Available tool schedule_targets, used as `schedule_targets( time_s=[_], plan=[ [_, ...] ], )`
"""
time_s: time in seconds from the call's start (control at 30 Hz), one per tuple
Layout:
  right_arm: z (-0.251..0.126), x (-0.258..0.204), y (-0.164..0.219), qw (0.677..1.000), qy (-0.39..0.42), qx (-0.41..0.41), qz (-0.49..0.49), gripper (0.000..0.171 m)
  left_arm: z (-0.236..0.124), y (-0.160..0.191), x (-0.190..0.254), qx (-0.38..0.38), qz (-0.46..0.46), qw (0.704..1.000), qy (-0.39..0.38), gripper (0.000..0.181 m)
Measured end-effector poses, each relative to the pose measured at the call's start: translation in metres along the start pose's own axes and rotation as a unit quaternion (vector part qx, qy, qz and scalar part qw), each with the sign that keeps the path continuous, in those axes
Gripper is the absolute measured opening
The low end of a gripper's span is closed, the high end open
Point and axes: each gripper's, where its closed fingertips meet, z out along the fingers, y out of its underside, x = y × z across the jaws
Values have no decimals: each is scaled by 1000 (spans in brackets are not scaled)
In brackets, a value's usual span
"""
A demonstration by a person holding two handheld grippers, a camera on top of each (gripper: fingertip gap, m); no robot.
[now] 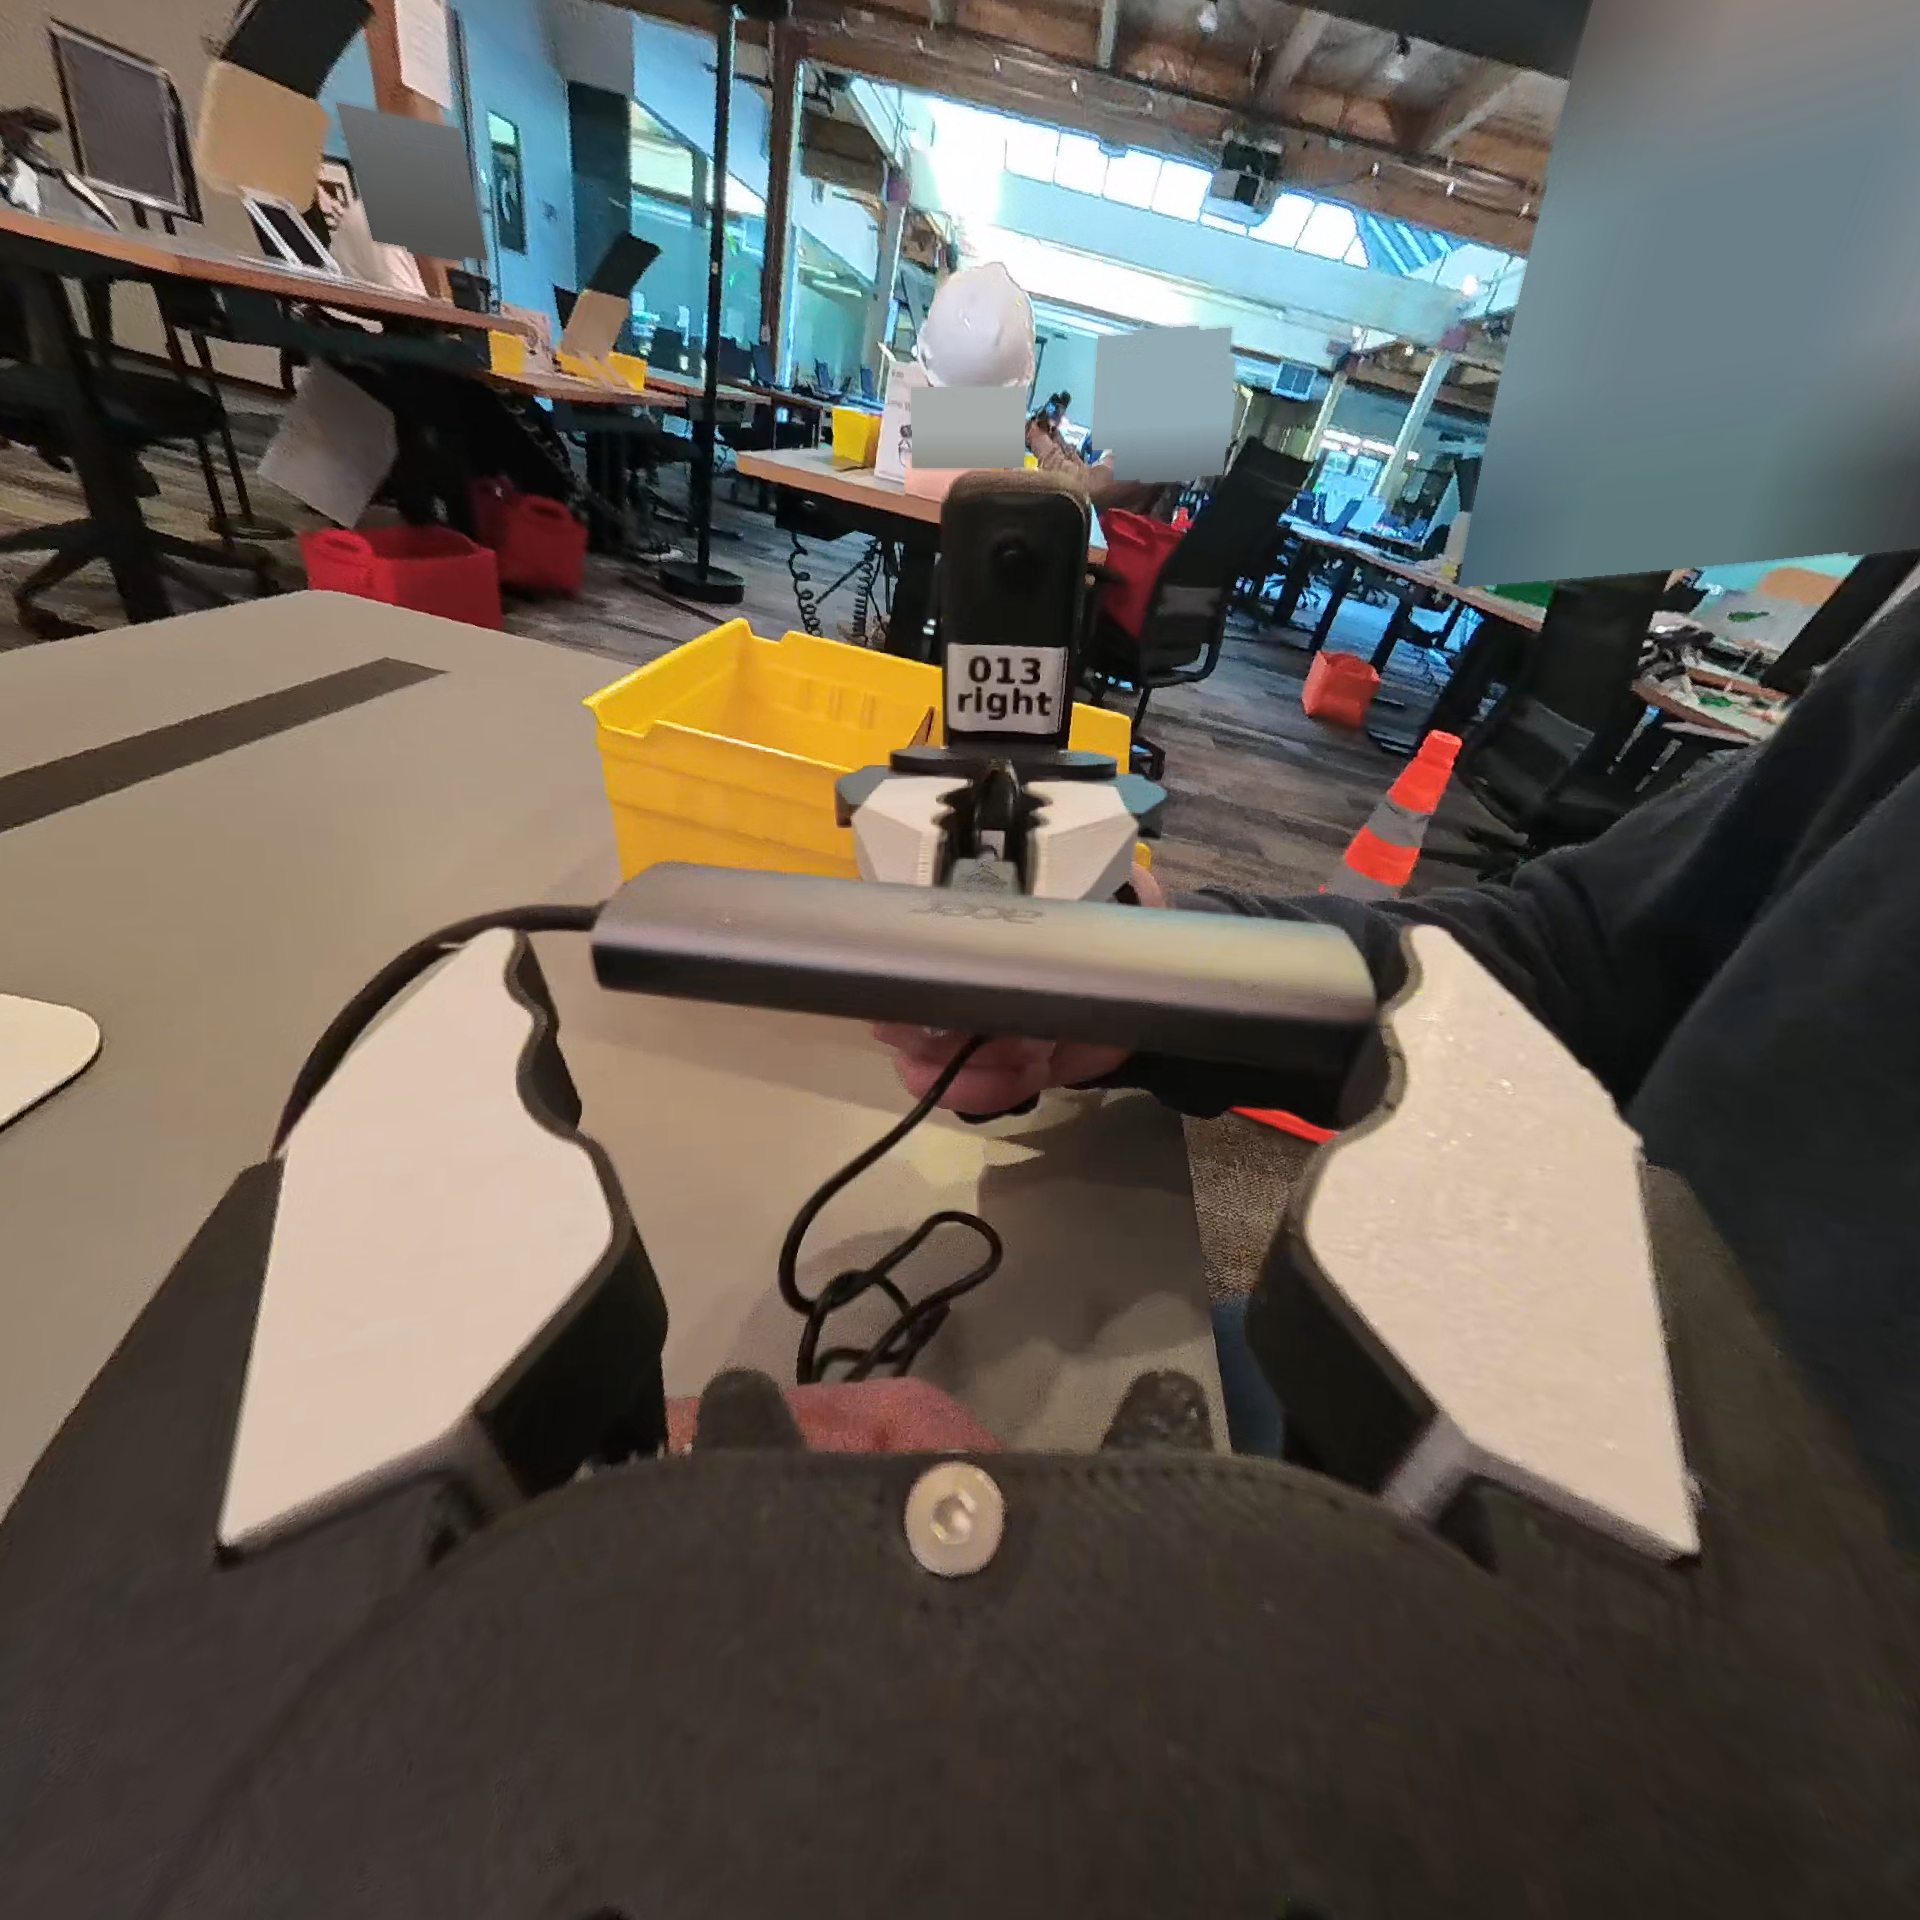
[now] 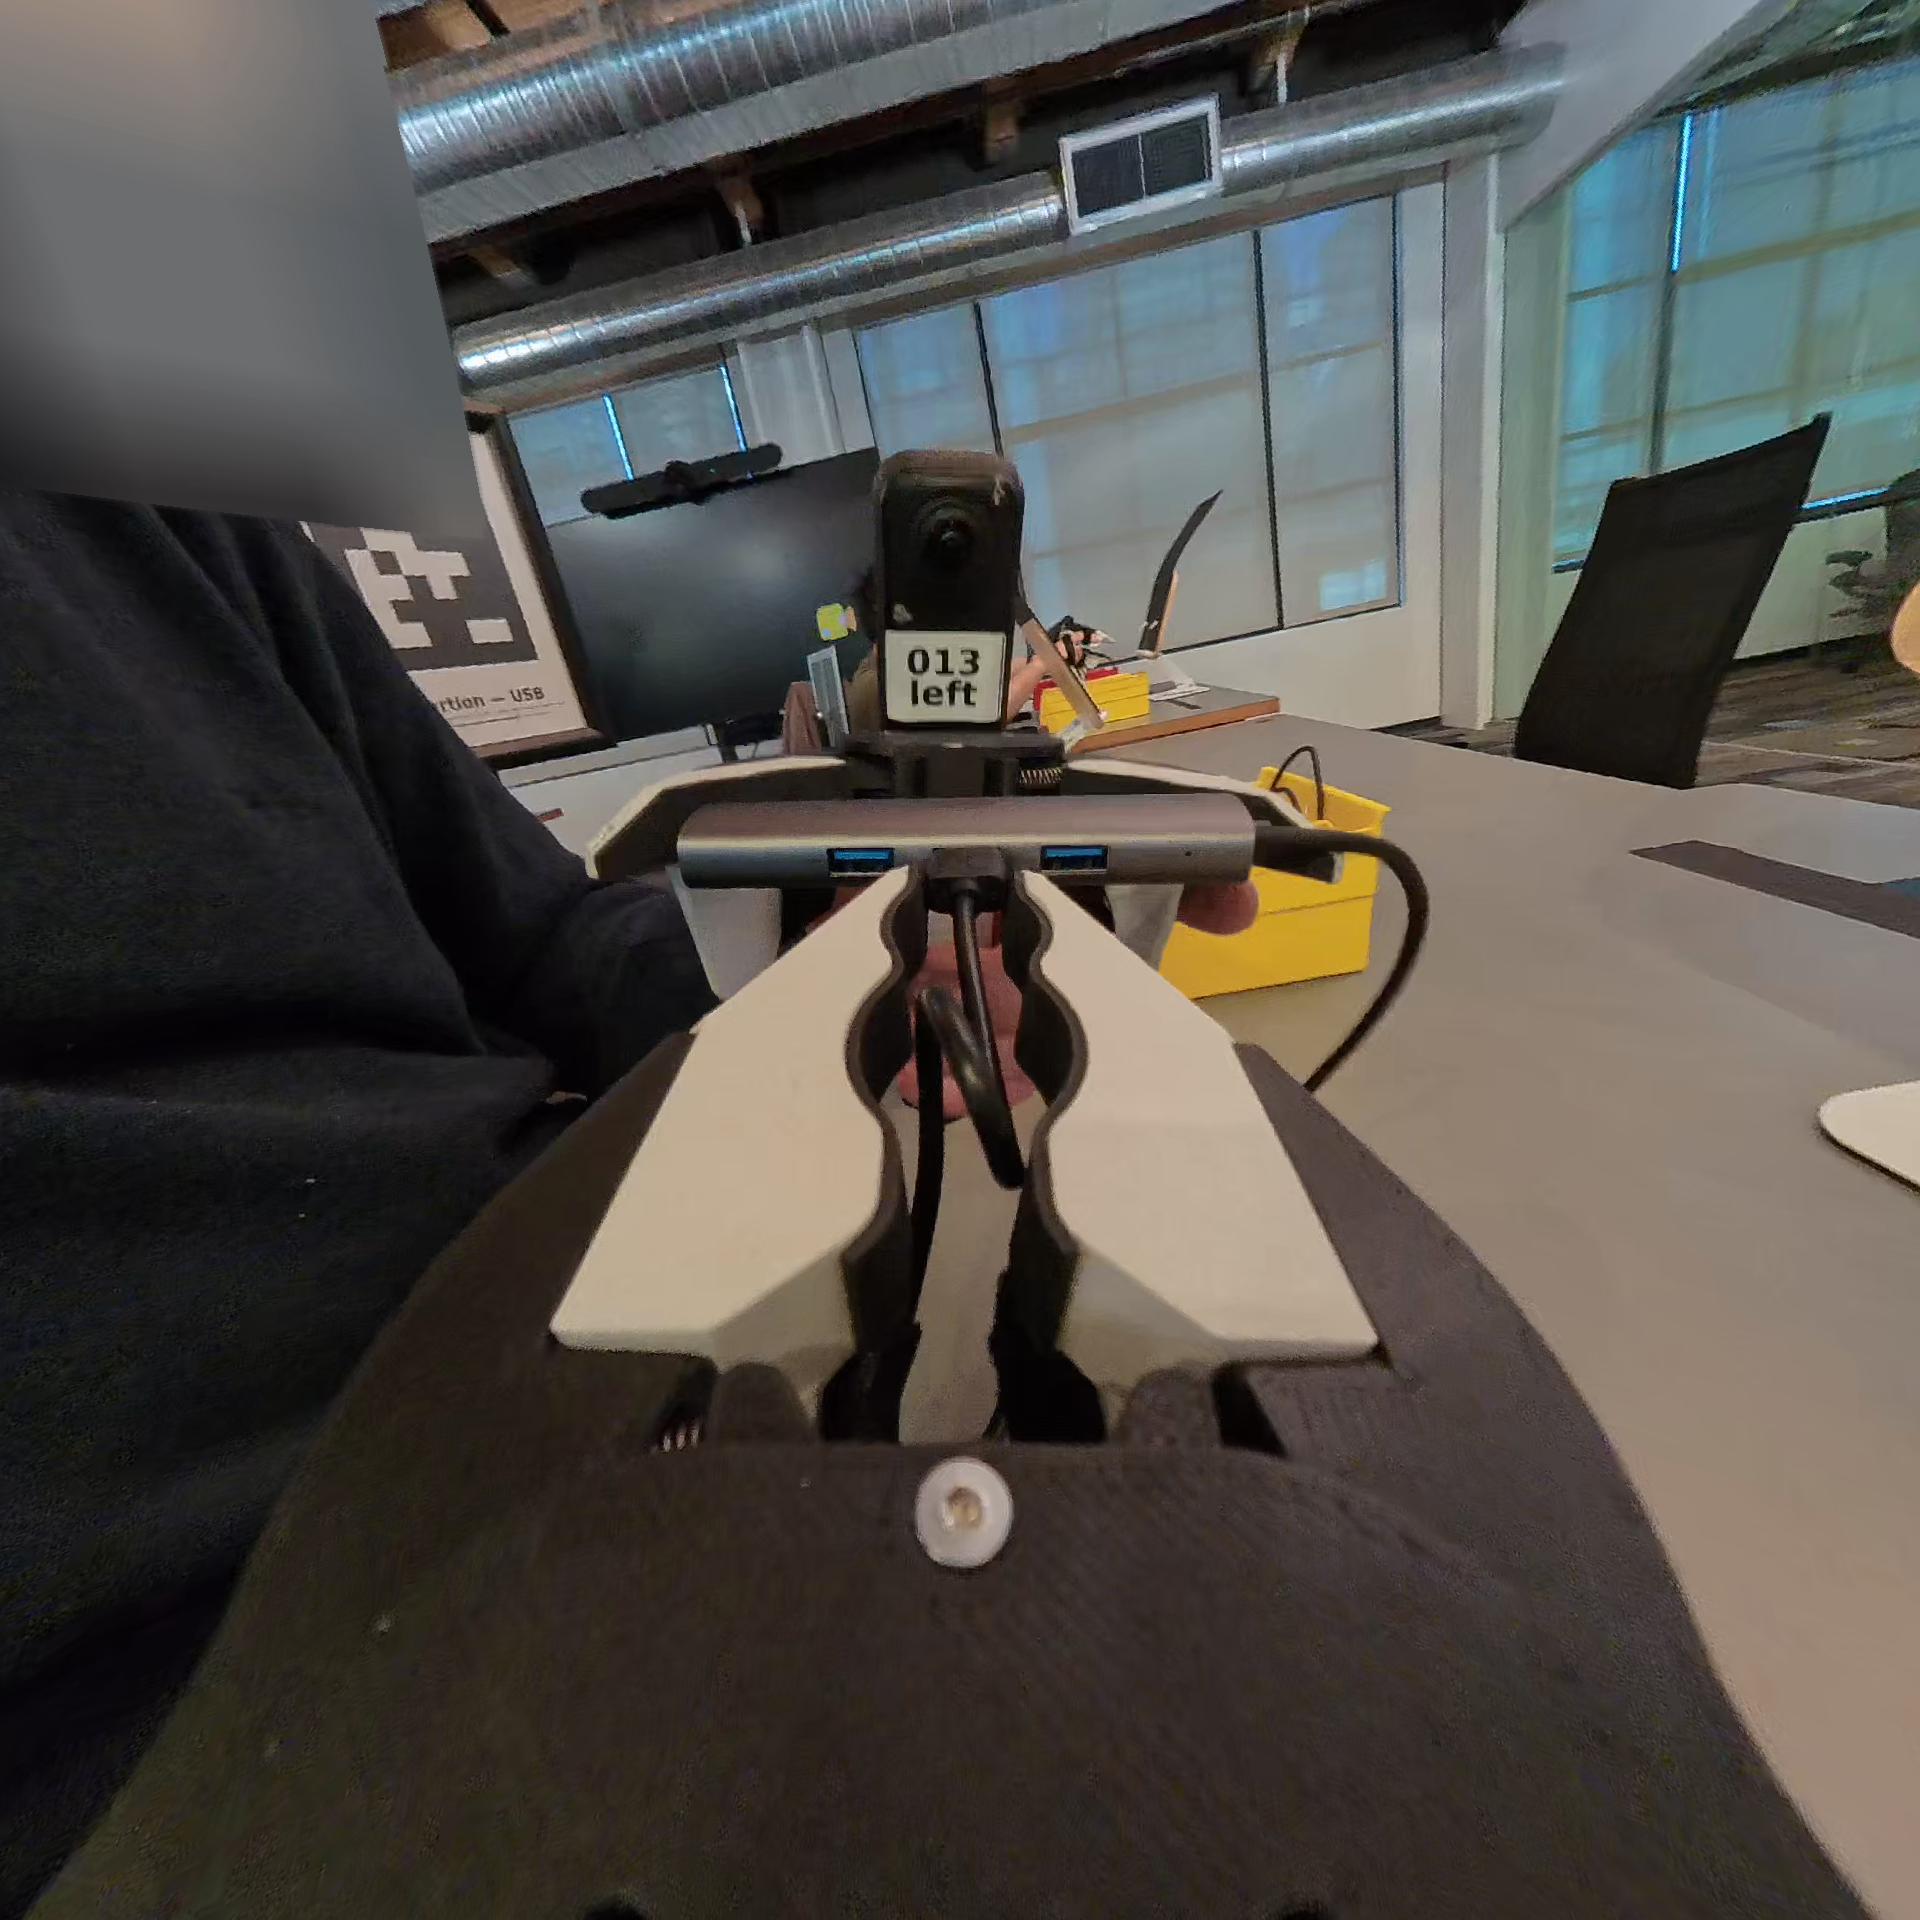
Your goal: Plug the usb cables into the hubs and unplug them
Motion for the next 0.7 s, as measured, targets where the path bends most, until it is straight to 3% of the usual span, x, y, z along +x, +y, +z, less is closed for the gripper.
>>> schedule_targets(
  time_s=[0.23, 0.5, 0.7],
  plan=[
    [0, -2, 2, 1000, -16, -7, 10, 12, 2, 1, 6, 12, 17, 1000, 7, 135],
    [0, -4, 1, 999, -25, -5, 24, 12, 2, -2, 2, 21, 60, 997, -37, 142],
    [-1, -5, 2, 999, -29, -9, 28, 12, 2, -1, 5, 7, 75, 997, -27, 134]
  ],
)
